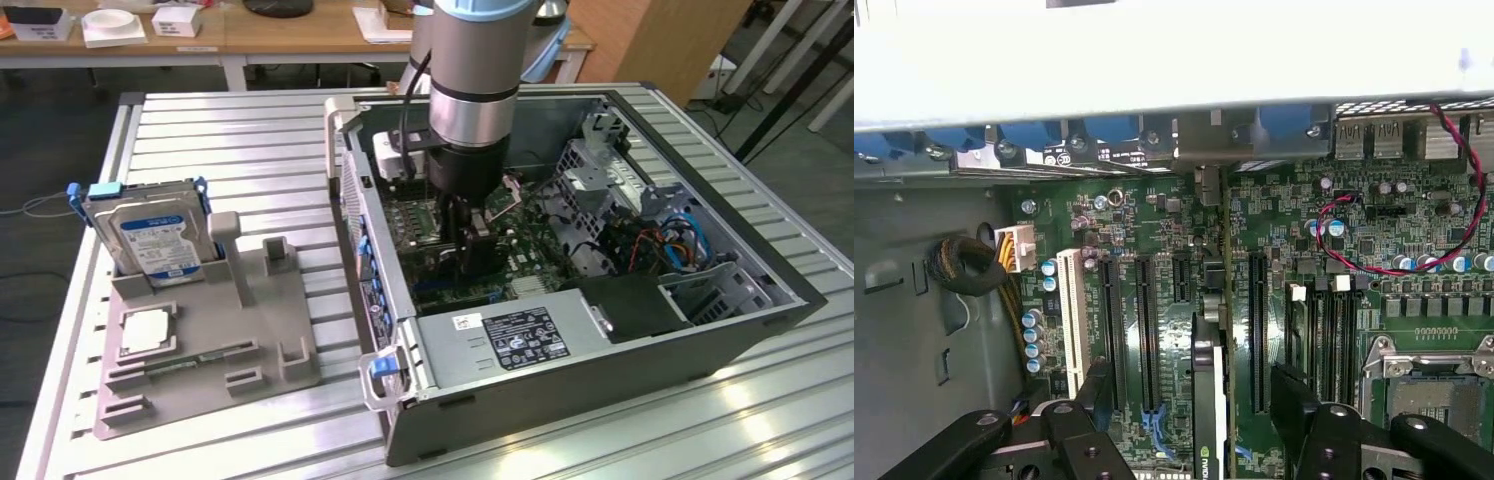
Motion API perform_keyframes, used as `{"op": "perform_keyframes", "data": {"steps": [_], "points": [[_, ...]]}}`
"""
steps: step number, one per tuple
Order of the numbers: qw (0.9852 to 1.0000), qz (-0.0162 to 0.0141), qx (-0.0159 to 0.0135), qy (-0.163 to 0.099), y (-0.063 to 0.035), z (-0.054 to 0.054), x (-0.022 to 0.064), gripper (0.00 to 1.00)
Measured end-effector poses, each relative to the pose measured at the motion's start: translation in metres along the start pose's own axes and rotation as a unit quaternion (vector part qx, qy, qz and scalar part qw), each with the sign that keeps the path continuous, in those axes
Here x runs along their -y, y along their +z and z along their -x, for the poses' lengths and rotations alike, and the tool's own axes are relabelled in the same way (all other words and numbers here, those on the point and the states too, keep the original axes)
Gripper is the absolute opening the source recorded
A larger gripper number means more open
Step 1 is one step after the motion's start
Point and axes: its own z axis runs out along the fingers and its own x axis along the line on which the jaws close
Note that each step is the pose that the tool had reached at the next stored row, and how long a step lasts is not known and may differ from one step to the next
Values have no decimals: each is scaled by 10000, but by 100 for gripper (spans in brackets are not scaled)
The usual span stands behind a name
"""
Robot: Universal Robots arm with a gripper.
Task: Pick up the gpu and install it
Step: 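Insert the gpu into the slot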
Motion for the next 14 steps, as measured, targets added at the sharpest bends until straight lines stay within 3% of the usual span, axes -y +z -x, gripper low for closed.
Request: {"op": "perform_keyframes", "data": {"steps": [14], "points": [[10000, -4, 0, 1, -49, 19, 2, 74]]}}
